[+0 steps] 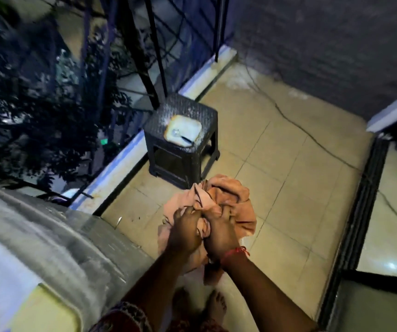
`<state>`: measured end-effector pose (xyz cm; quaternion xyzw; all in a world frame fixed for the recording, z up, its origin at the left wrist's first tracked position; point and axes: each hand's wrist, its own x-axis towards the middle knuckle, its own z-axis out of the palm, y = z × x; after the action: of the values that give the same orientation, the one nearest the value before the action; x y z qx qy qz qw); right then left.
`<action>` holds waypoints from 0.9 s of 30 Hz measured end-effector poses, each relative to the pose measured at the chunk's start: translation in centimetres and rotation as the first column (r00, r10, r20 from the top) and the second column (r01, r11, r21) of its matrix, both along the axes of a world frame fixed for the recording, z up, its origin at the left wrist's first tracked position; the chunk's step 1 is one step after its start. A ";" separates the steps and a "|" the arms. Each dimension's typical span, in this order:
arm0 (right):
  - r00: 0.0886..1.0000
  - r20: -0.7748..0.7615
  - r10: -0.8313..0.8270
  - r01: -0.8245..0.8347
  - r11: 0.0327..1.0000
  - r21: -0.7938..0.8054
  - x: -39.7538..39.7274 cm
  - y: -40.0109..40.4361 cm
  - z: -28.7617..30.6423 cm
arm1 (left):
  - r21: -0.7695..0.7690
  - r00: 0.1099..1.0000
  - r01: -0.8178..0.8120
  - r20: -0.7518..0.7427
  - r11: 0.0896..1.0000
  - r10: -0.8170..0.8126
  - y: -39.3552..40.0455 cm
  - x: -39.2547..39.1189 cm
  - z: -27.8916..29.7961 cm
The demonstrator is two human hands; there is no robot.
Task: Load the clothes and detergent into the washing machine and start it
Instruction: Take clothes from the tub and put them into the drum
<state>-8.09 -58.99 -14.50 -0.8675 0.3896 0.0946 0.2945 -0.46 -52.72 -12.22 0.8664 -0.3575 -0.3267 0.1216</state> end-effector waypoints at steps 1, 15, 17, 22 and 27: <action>0.999 0.044 -0.013 0.013 1.000 0.007 -0.1 0.2 1.9 | -0.021 0.997 0.060 0.057 0.998 -0.059 0.5 0.4 0.4; 0.921 0.374 0.111 -0.041 0.981 -0.191 1.3 1.8 26.8 | -0.490 0.945 -0.122 0.209 0.863 0.253 4.9 1.6 23.9; 0.890 0.428 0.157 -0.074 0.976 -0.204 2.4 2.7 29.5 | -0.515 0.922 -0.119 0.261 0.849 0.288 6.0 2.5 26.3; 0.810 0.506 0.296 -0.176 0.946 -0.272 5.2 7.2 34.8 | -0.534 0.851 -0.115 0.382 0.838 0.360 11.6 4.9 31.8; 0.689 0.575 0.442 -0.284 0.894 -0.347 8.3 14.7 40.3 | -0.599 0.739 -0.138 0.468 0.789 0.485 20.3 6.6 37.6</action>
<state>0.21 -44.28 25.80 -0.9347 0.0930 -0.1956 0.2818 6.10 -32.41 25.39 0.9047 -0.2952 0.1018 0.2898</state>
